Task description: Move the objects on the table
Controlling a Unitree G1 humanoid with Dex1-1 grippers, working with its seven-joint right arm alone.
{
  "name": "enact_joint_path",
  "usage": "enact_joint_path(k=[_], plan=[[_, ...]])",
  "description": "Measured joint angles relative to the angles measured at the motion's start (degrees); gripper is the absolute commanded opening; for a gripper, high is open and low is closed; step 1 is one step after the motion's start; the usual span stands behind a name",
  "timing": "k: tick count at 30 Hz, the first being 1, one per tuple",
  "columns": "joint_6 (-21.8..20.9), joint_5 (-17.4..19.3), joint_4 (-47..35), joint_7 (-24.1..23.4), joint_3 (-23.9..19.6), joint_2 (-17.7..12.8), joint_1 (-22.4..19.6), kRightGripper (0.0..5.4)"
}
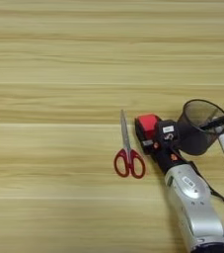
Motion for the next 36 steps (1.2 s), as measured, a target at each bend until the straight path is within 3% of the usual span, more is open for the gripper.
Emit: enact_joint_path(k=[17,36], plan=[[0.0,0.0,0.1,0.0,0.0,0.0,-0.1,5.37],[-1.1,0.0,0.0,0.1,0.3,0.1,-0.1,5.37]])
